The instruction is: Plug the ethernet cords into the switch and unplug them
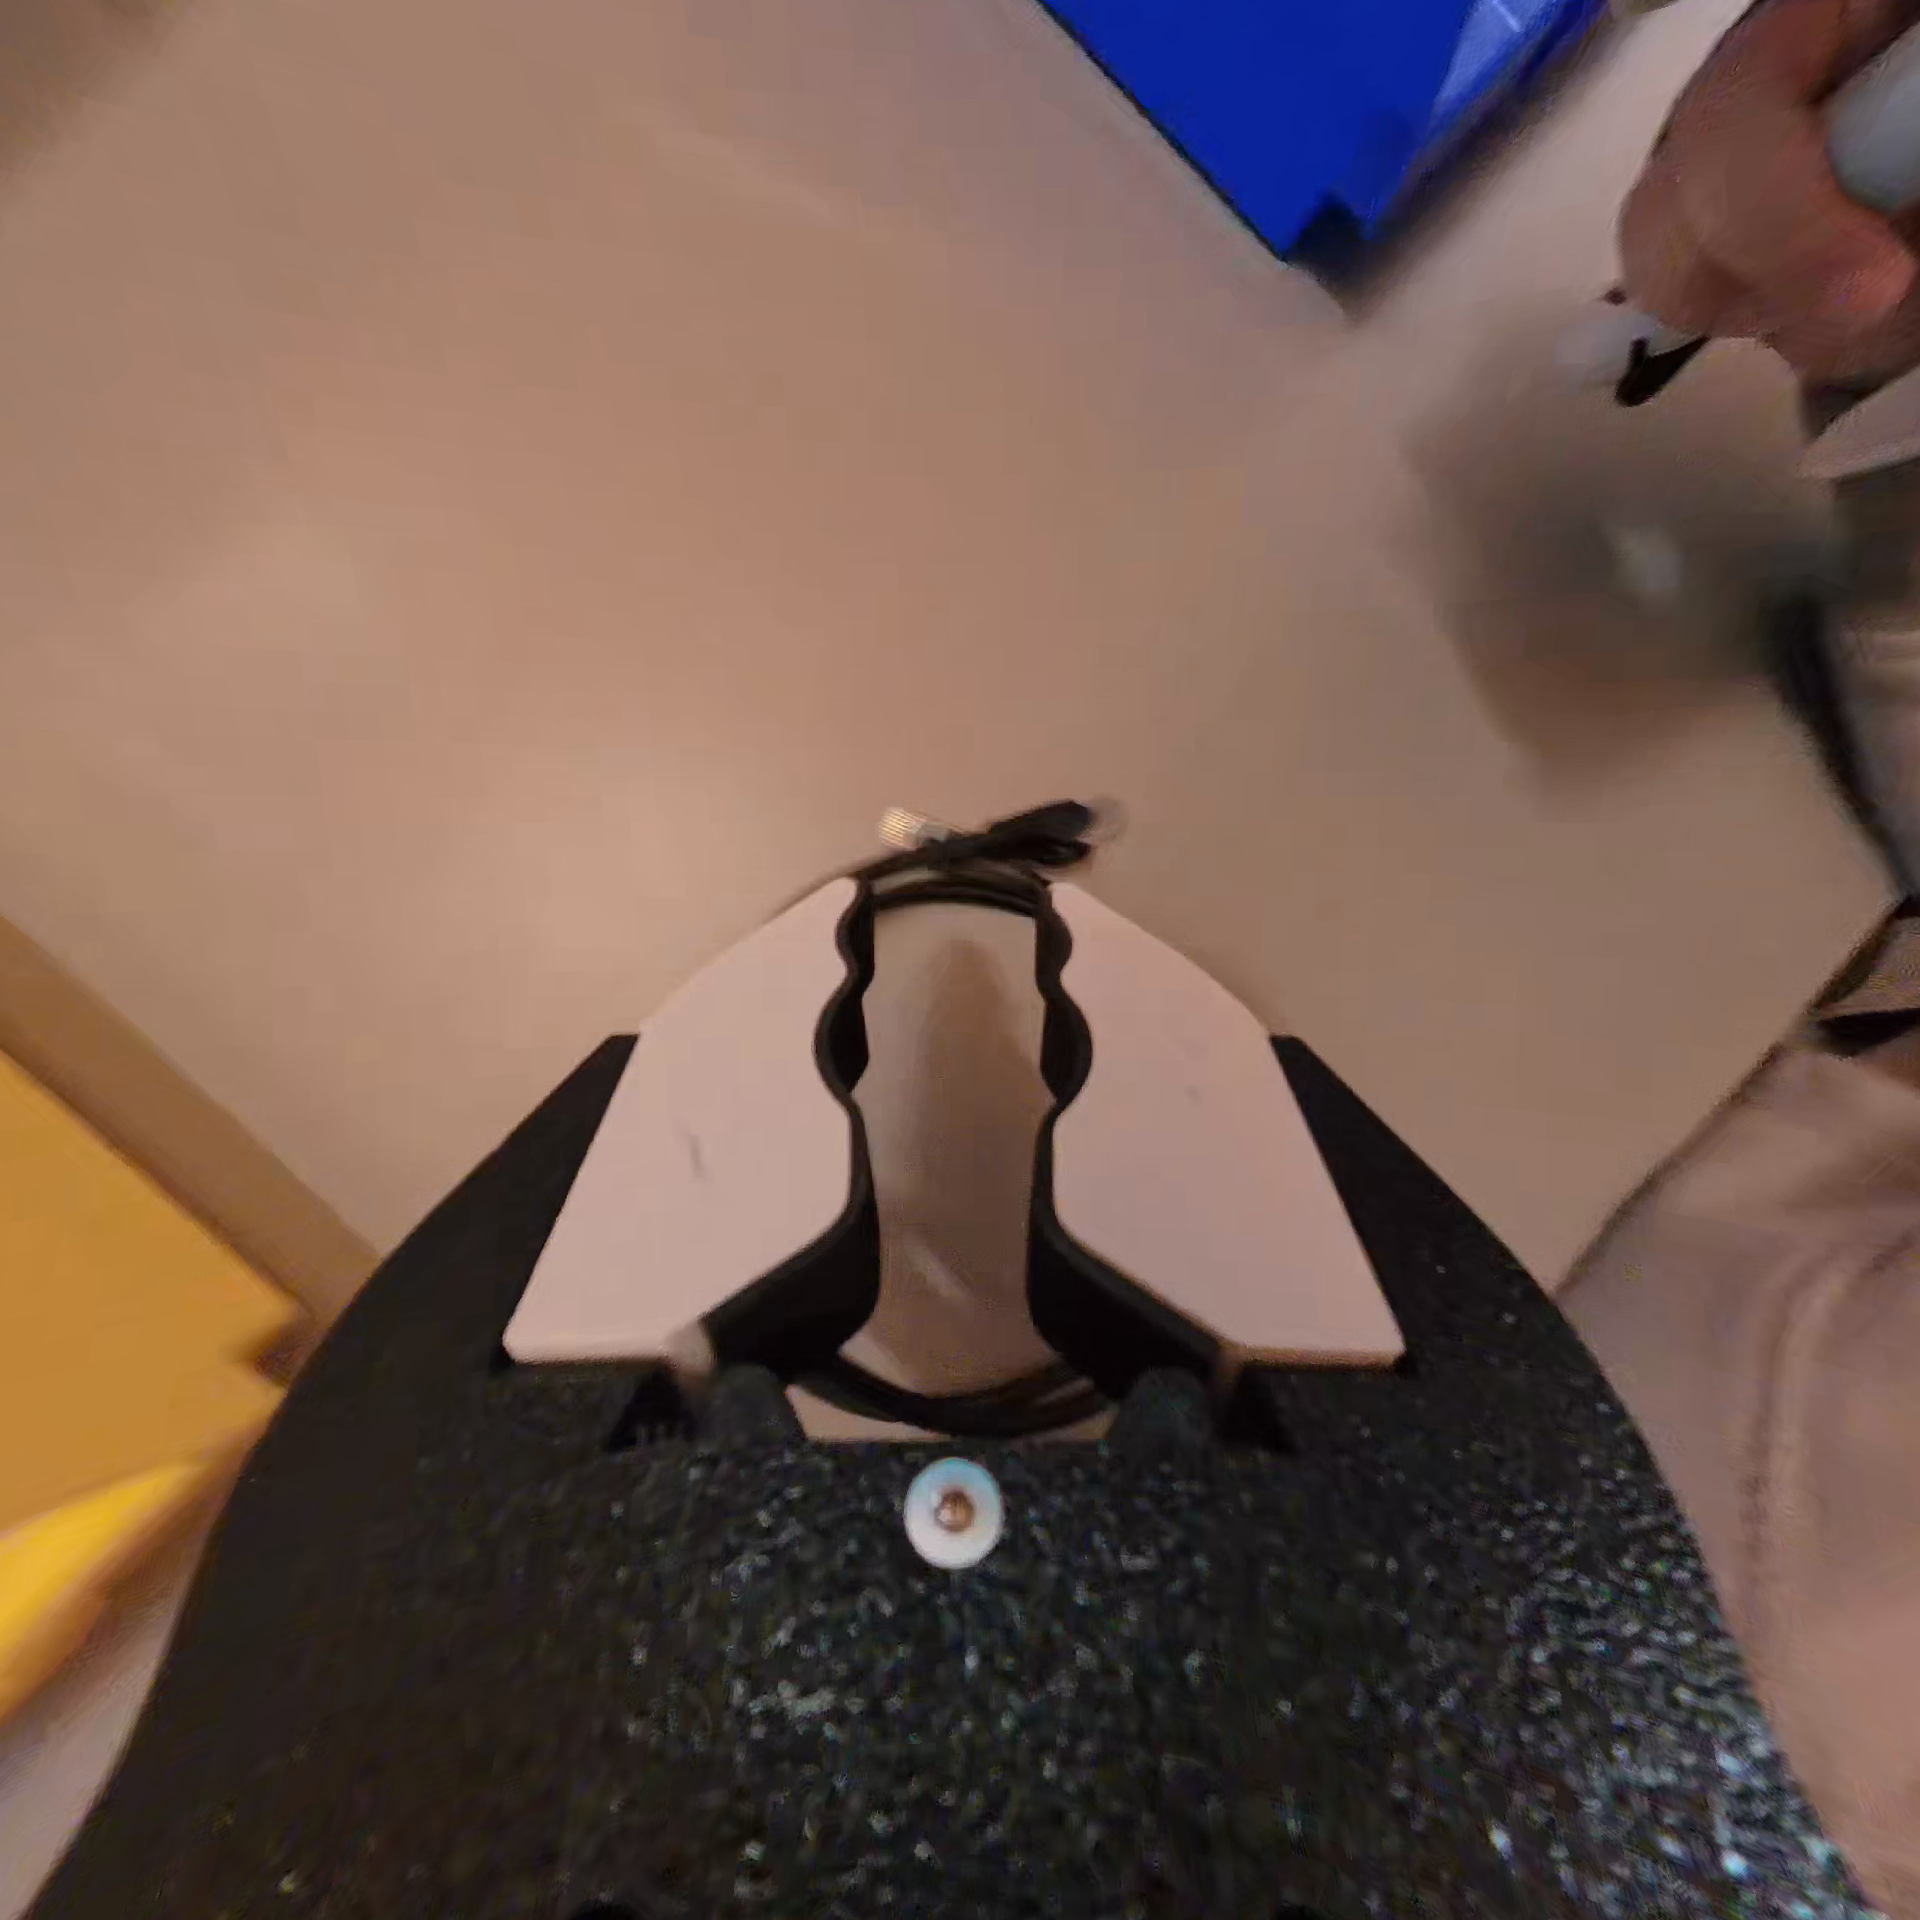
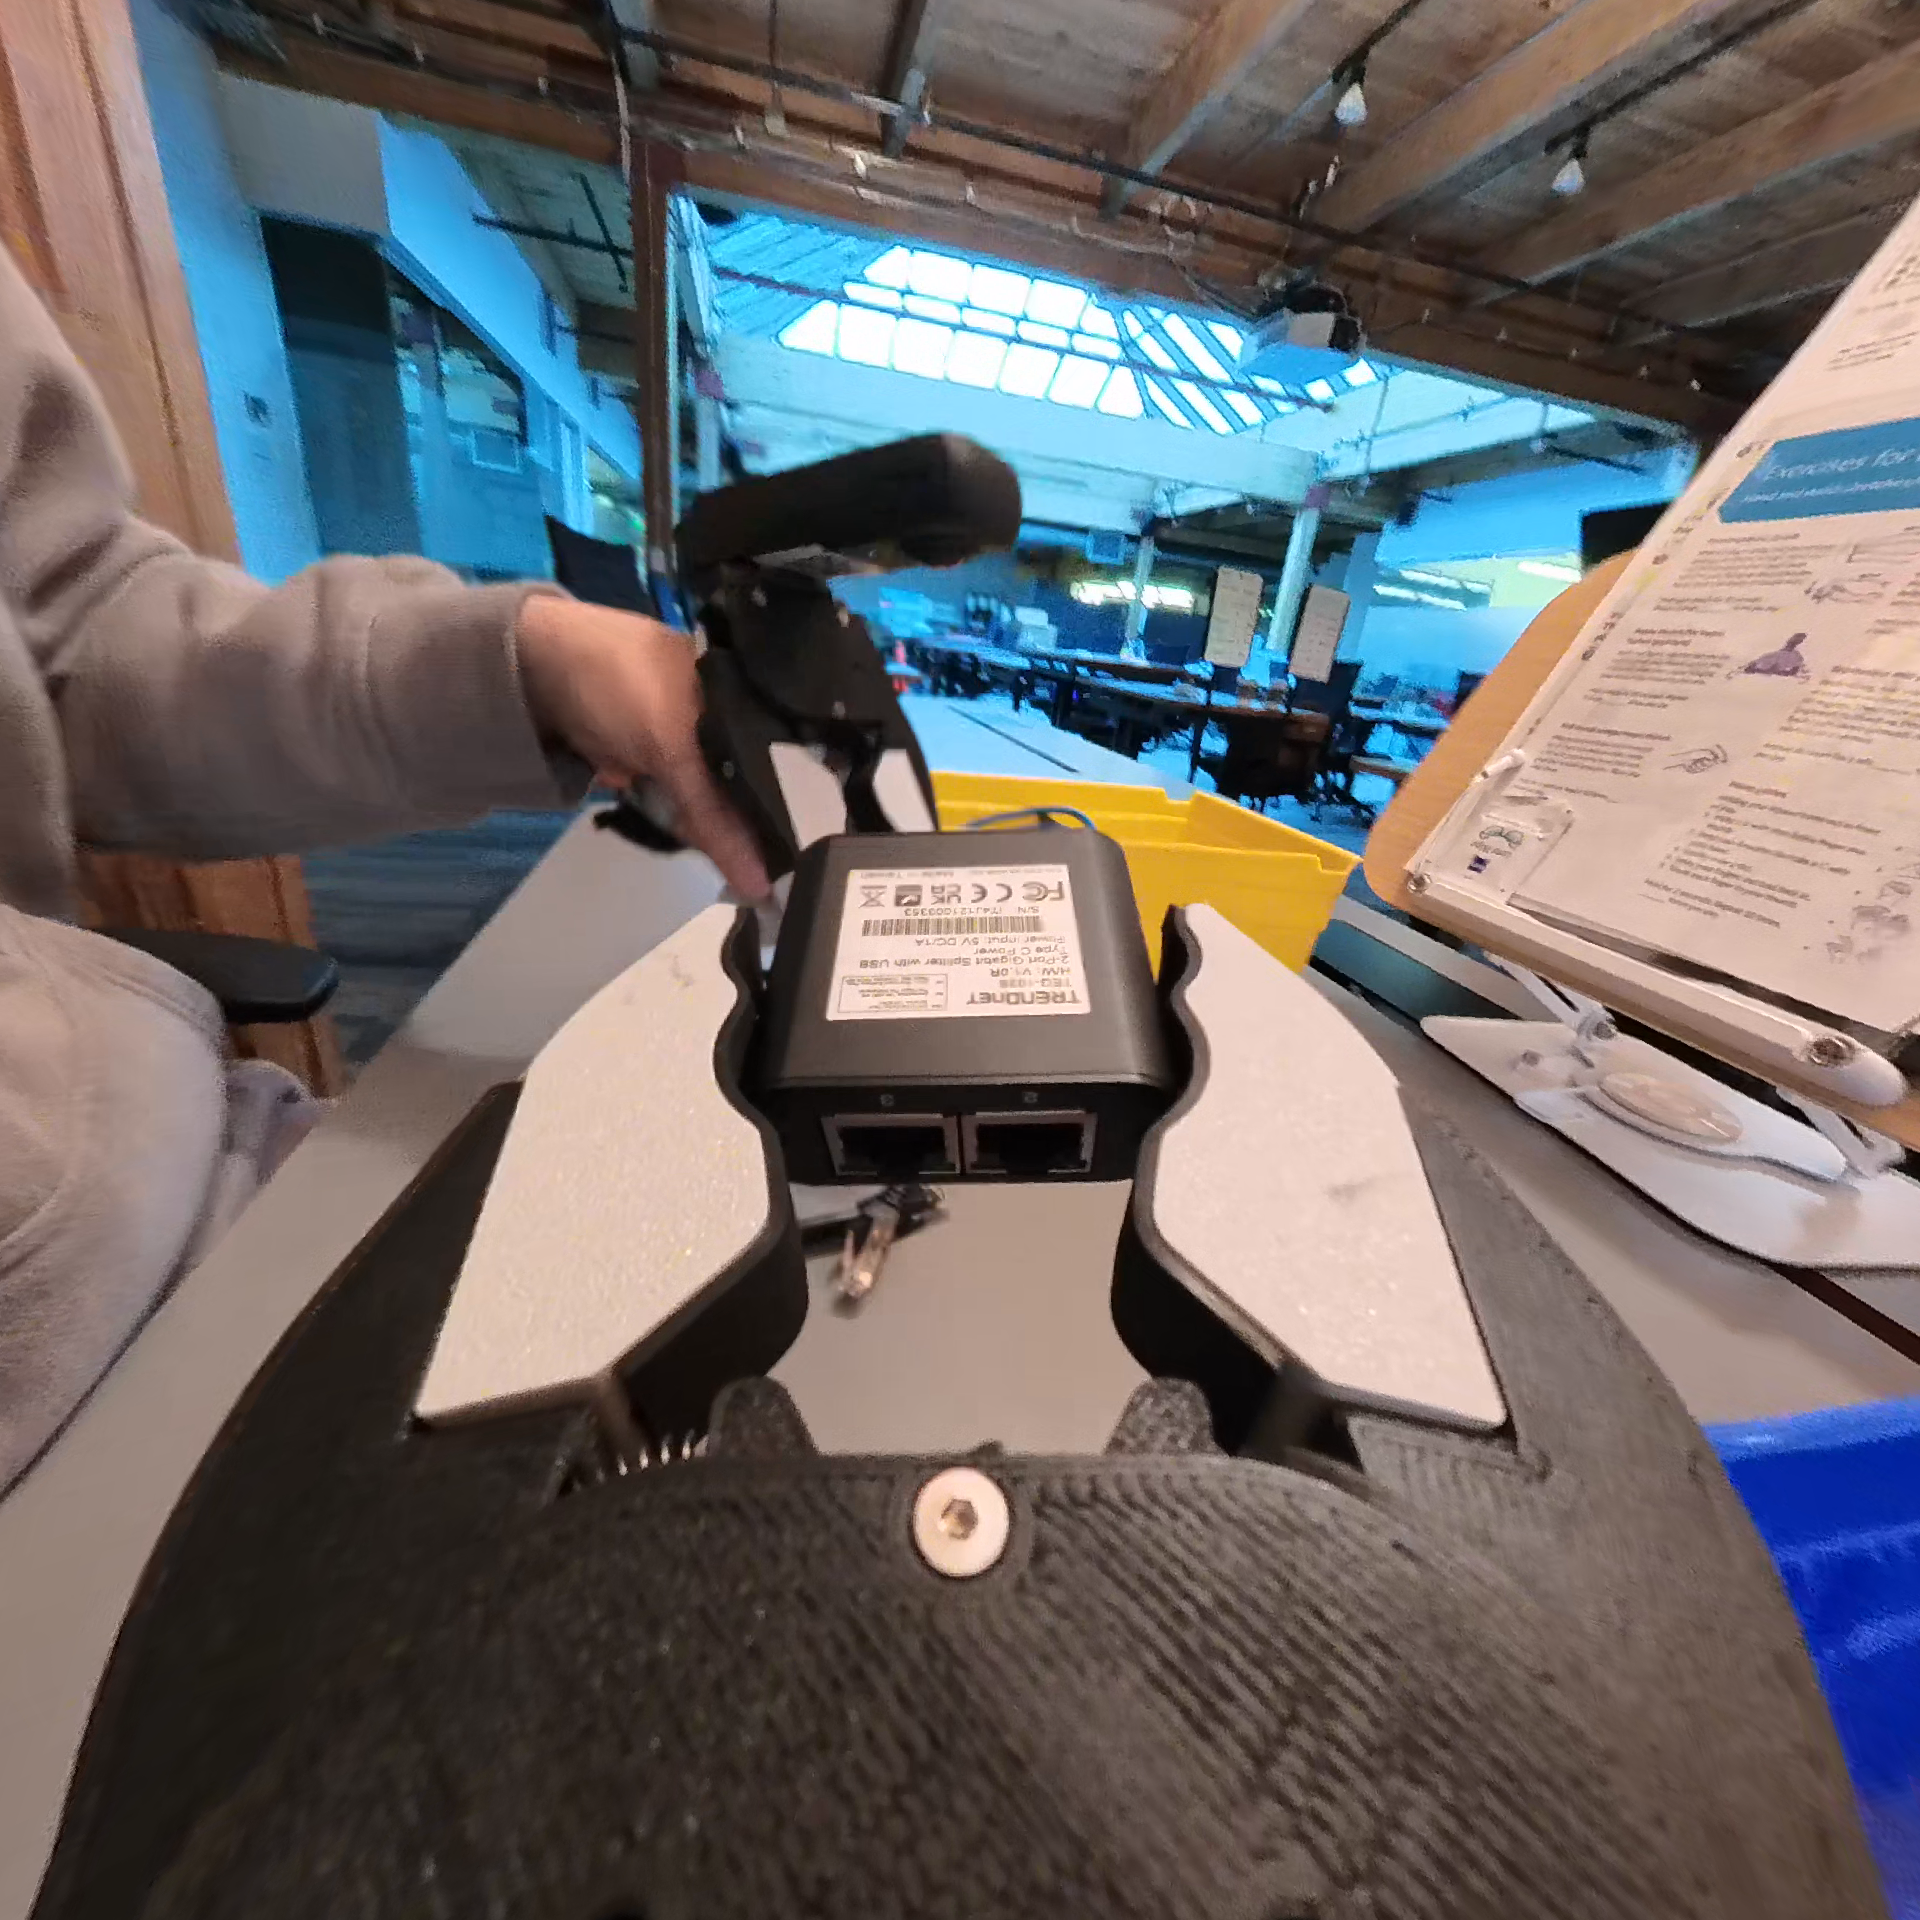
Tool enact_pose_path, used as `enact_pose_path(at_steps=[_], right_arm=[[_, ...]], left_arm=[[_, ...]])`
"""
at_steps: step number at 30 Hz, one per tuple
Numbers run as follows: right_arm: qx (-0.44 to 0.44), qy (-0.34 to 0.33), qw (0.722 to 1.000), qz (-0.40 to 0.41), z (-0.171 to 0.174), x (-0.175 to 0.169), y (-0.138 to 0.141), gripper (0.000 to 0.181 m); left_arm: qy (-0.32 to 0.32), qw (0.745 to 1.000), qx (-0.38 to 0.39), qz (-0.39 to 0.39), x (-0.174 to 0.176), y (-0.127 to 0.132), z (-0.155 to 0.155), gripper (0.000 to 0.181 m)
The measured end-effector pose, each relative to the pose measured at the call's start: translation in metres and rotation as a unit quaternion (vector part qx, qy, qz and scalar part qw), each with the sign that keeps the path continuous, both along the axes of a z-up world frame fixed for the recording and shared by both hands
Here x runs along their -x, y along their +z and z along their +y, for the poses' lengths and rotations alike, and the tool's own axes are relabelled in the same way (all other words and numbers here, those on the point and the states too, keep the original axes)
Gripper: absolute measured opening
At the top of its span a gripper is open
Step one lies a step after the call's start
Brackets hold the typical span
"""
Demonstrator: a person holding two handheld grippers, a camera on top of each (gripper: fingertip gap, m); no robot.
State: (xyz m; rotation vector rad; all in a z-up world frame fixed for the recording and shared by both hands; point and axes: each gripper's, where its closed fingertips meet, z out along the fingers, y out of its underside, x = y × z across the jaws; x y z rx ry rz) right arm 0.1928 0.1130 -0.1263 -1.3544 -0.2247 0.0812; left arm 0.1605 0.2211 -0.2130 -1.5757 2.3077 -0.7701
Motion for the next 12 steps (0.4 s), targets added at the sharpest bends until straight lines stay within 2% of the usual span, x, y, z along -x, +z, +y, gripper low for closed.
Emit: enact_pose_path(at_steps=[1, 5, 7, 9, 11, 12], right_arm=[[-0.016, 0.010, 1.000, 0.004, -0.002, 0.002, 0.004, 0.074], [-0.048, 0.035, 0.998, 0.024, -0.007, 0.005, 0.011, 0.074], [-0.043, 0.037, 0.998, 0.022, -0.006, 0.006, 0.009, 0.074], [-0.035, 0.029, 0.999, 0.019, -0.005, 0.004, 0.006, 0.074], [-0.028, 0.025, 0.999, 0.018, -0.003, 0.003, 0.005, 0.074], [-0.023, 0.019, 0.999, 0.016, -0.002, 0.002, 0.004, 0.074]], left_arm=[[0.013, 1.000, 0.012, 0.015, 0.009, -0.007, -0.009, 0.029], [0.049, 0.995, 0.028, 0.083, 0.027, -0.049, -0.024, 0.036], [0.055, 0.994, 0.039, 0.088, 0.025, -0.061, -0.030, 0.042], [0.048, 0.996, 0.000, 0.079, 0.020, -0.071, -0.027, 0.049], [0.016, 0.997, -0.020, 0.069, 0.017, -0.074, -0.029, 0.045], [-0.016, 0.997, -0.029, 0.067, 0.018, -0.074, -0.032, 0.029]])
